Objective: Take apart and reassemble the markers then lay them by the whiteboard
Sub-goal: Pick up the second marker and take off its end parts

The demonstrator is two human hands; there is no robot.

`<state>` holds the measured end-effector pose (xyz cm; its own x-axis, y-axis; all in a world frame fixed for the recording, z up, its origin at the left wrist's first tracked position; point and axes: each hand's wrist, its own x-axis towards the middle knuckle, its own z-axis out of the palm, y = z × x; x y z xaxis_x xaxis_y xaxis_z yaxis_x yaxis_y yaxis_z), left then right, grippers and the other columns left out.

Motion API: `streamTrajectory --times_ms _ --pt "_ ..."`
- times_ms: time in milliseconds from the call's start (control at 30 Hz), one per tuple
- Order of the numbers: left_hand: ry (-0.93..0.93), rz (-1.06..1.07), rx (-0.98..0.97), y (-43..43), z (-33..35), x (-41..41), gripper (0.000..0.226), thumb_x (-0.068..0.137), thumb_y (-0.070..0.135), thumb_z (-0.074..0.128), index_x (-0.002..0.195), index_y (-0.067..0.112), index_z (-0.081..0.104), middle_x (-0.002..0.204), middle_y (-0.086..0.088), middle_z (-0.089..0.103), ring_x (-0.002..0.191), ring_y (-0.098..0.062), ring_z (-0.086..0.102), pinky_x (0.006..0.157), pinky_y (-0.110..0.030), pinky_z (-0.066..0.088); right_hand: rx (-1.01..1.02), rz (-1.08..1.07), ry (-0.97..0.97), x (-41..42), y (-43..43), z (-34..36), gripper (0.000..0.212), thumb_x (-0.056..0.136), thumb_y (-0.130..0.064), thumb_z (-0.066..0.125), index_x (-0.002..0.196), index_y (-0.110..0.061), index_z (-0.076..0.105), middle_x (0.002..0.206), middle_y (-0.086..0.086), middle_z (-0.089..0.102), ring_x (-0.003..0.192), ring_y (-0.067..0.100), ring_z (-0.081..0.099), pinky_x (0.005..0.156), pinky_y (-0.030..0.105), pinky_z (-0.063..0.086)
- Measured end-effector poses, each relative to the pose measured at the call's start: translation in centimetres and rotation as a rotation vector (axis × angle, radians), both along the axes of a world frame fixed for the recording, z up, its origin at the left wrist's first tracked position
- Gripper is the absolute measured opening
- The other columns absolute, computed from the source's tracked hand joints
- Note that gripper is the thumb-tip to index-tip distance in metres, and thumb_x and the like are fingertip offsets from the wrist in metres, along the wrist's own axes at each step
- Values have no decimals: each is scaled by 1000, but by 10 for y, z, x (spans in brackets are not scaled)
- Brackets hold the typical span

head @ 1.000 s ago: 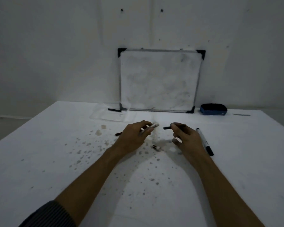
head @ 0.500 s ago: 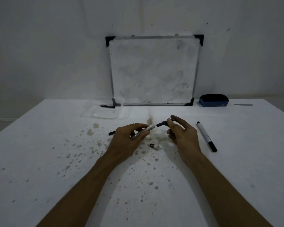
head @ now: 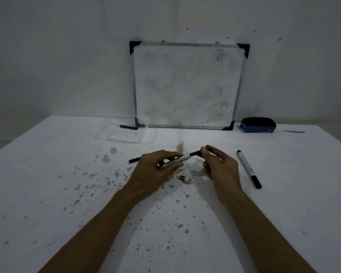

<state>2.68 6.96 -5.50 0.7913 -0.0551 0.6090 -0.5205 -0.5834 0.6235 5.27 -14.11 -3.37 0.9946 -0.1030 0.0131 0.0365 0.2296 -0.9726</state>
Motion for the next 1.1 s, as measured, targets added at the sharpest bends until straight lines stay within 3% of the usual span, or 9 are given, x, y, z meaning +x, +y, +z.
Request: streamTrajectory --times_ms 100,233,400,533,633,700,800,933,1100 --pt "5 2 34 0 -2 0 32 94 48 73 122 33 78 100 23 77 74 3 67 64 -7 47 -156 -8 -99 -3 4 -2 34 87 -34 77 119 -25 70 71 -5 75 55 3 61 61 19 51" --pt "61 -21 -4 -3 -1 -1 33 99 48 65 127 33 74 89 29 76 70 3 71 59 -12 54 -291 -21 -319 -12 13 -4 26 91 -31 73 117 -29 71 94 -8 79 78 5 73 66 20 59" --pt "136 -29 -122 -1 4 -4 41 99 53 60 127 26 74 84 12 79 53 -9 68 52 -22 59 -588 53 -458 -18 23 -8 28 103 -36 52 128 -34 65 120 -14 66 103 -6 62 82 8 49" --pt "275 -20 -334 1 10 -2 31 101 45 62 116 22 77 84 9 79 49 -9 66 45 -22 54 -747 138 -407 -17 14 -6 39 101 -48 48 137 -36 55 122 -16 60 100 -1 60 85 20 54" --pt "320 -33 -568 10 14 1 25 105 34 66 113 13 78 81 3 79 48 -11 66 40 -23 50 -1045 301 -404 -20 -1 -9 45 89 -65 56 128 -43 56 111 -21 54 94 -5 55 80 16 48" --pt "339 -62 -750 15 18 2 28 97 39 72 111 15 79 86 -1 79 52 -14 66 43 -25 51 -1123 363 -428 -20 -5 -13 36 90 -58 58 121 -39 63 111 -19 54 94 -5 53 84 19 48" --pt "379 -123 -843 12 22 3 43 85 50 77 113 18 80 92 -3 79 57 -18 66 50 -30 54 -1098 332 -455 -19 -2 -9 24 98 -43 57 116 -36 70 109 -16 59 88 -8 52 81 9 44" --pt "485 -163 -751 3 24 0 61 72 63 82 120 24 79 98 -2 82 59 -18 70 47 -27 53 -724 227 -356 -17 -3 1 30 101 -38 56 127 -33 68 106 -15 72 83 -7 64 69 5 47" --pt "475 -164 -477 -7 17 -8 28 96 44 74 121 33 79 100 1 83 59 -13 70 43 -23 49 -263 166 -178 -13 -2 1 34 96 -36 65 130 -31 65 91 -8 76 70 0 64 67 13 52"
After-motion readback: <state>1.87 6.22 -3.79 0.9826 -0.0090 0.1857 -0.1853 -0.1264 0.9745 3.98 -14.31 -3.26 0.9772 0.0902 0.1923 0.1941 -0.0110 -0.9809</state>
